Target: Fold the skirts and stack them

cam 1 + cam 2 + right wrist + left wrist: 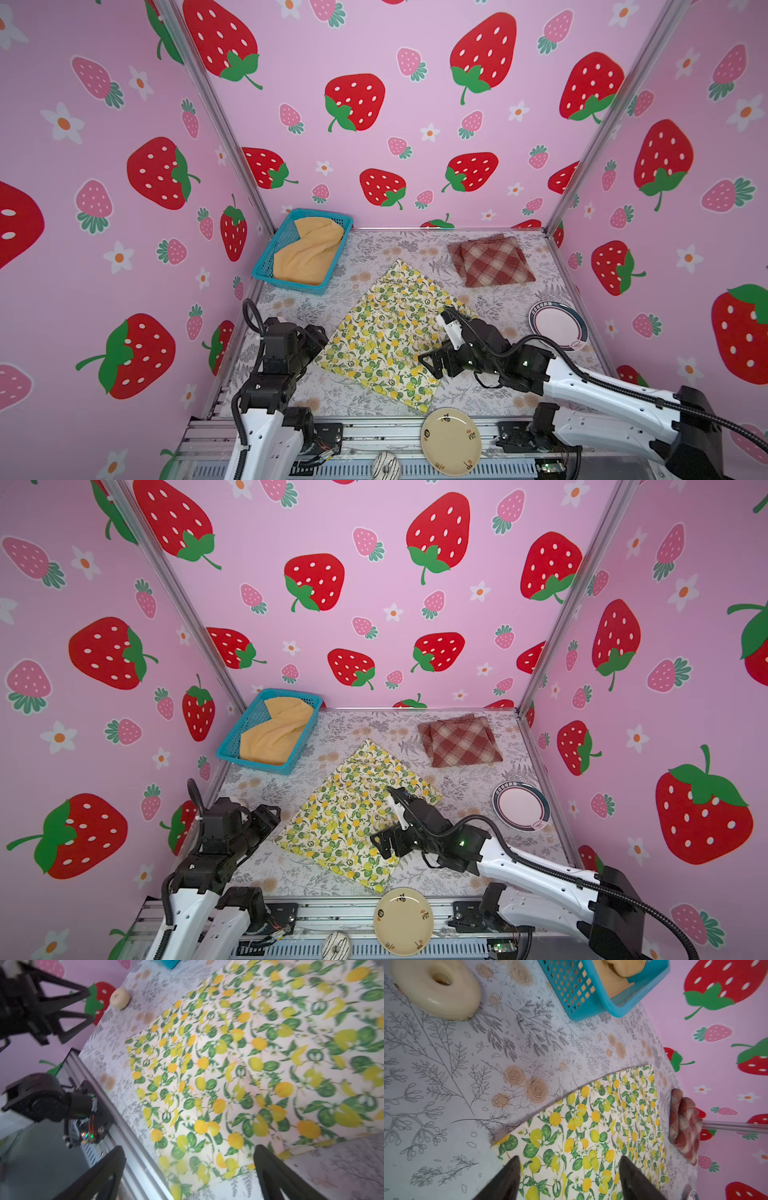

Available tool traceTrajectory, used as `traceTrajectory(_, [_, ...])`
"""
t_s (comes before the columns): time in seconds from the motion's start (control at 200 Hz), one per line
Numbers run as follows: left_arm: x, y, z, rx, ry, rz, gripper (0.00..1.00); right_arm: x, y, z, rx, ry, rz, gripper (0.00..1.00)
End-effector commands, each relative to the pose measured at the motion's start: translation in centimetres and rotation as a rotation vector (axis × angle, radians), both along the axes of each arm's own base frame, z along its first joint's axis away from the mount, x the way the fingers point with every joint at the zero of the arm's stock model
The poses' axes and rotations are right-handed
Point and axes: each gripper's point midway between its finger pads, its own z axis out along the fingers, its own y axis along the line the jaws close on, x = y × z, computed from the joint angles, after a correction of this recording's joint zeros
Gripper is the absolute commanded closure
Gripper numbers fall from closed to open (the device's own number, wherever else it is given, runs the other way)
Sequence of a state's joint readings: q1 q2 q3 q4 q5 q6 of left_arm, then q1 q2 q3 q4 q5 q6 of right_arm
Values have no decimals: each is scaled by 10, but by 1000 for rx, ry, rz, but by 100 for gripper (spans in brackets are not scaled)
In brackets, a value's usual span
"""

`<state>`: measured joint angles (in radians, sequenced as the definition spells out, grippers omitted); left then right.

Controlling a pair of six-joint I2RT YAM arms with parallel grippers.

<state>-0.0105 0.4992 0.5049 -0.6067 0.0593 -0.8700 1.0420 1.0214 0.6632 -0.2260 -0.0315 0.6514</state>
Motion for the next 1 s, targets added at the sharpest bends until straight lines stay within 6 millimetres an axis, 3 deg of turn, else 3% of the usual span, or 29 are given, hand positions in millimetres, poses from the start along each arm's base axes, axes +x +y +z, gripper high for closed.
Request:
traceTrajectory(0.0, [13,-6,11,-71,-27,14,13,29,-28,-16,-84,17,-109,0])
traceTrajectory(0.155, [55,-47,0,-193,21,-146,7,64,-46,-41,-155,51,-145,0])
traceTrajectory(0.42, [104,-102,-23,-125,92,-296,4,111,-58,-85,-210,143,-166,0])
traceTrajectory(0.645, [132,-129,-66,-130,216,-361,3,142,-65,-119,-256,217,-173,0])
traceTrajectory(0.996, [176,-154,-116,-116,318,-390,4,195,-92,-139,-333,217,-257,0])
